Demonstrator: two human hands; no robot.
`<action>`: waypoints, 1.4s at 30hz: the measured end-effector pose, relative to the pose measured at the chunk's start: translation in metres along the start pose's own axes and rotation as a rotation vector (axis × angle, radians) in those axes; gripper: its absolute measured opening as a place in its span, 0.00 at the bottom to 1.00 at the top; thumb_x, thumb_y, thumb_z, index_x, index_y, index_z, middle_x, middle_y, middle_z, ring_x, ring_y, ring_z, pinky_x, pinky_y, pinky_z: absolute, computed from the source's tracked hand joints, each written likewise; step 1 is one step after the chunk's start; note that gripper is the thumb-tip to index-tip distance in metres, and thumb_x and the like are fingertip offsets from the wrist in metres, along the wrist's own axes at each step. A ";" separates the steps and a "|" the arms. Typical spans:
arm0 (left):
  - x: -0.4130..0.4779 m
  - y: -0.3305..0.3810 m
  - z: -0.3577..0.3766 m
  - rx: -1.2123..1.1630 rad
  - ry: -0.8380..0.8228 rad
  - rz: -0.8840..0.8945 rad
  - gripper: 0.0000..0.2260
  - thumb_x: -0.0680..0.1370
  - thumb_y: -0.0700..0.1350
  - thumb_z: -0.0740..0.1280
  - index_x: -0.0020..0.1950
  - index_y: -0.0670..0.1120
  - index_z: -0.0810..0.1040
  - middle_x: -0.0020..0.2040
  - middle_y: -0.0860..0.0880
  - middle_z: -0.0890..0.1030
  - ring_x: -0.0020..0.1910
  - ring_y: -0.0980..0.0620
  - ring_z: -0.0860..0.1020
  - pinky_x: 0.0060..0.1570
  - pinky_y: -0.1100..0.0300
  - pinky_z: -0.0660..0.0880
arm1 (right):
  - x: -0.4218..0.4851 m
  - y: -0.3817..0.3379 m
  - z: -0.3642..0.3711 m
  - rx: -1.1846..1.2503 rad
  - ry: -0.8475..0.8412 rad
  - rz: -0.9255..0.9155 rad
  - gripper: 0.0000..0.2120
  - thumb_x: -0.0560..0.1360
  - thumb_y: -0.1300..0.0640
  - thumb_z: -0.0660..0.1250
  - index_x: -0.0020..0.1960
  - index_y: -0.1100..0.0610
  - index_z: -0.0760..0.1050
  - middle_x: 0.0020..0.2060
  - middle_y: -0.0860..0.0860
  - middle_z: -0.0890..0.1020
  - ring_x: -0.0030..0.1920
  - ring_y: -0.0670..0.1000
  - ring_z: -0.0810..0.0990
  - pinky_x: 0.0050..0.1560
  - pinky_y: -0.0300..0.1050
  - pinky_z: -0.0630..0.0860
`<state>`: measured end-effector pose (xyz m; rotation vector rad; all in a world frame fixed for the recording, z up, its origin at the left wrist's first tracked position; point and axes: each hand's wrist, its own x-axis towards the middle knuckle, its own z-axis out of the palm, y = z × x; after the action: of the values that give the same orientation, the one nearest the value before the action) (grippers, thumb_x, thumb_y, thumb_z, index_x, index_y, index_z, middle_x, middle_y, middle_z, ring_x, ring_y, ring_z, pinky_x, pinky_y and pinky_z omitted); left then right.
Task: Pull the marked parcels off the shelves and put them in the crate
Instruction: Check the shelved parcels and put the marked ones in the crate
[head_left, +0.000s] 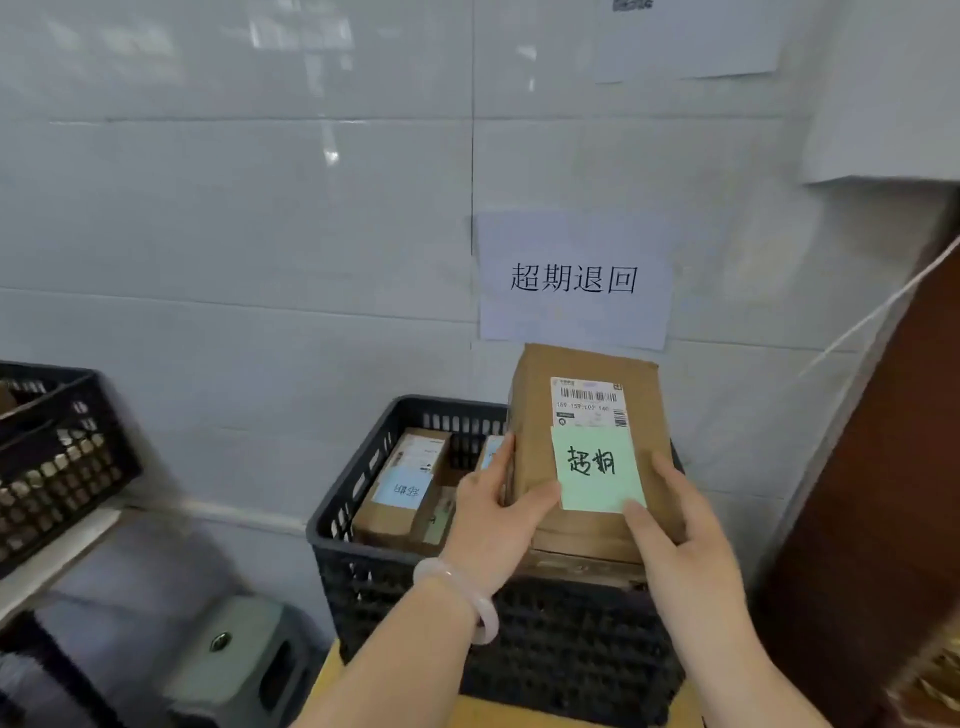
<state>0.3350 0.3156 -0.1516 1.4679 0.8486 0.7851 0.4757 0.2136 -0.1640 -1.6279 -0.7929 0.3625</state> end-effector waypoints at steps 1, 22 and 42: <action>0.012 -0.003 0.006 0.013 -0.029 -0.007 0.36 0.66 0.61 0.72 0.73 0.69 0.63 0.68 0.52 0.73 0.63 0.52 0.76 0.65 0.49 0.72 | 0.008 0.004 -0.002 -0.019 0.021 0.002 0.24 0.77 0.52 0.67 0.71 0.39 0.67 0.65 0.40 0.72 0.64 0.45 0.71 0.64 0.47 0.71; 0.179 -0.107 0.039 0.739 -0.461 -0.268 0.32 0.79 0.56 0.64 0.79 0.60 0.53 0.73 0.48 0.70 0.66 0.47 0.73 0.60 0.59 0.69 | 0.144 0.112 0.033 -0.663 -0.338 0.399 0.33 0.77 0.49 0.66 0.77 0.43 0.56 0.72 0.53 0.65 0.49 0.46 0.76 0.44 0.38 0.75; 0.208 -0.183 0.071 1.143 -0.610 -0.420 0.40 0.77 0.55 0.66 0.80 0.56 0.43 0.77 0.40 0.52 0.75 0.38 0.55 0.72 0.47 0.59 | 0.192 0.192 0.085 -0.925 -0.689 0.667 0.42 0.76 0.53 0.67 0.78 0.37 0.42 0.67 0.56 0.62 0.59 0.55 0.73 0.57 0.45 0.73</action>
<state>0.4901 0.4645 -0.3400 2.2051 1.1097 -0.5959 0.6160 0.3979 -0.3298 -2.7003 -0.9698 1.2068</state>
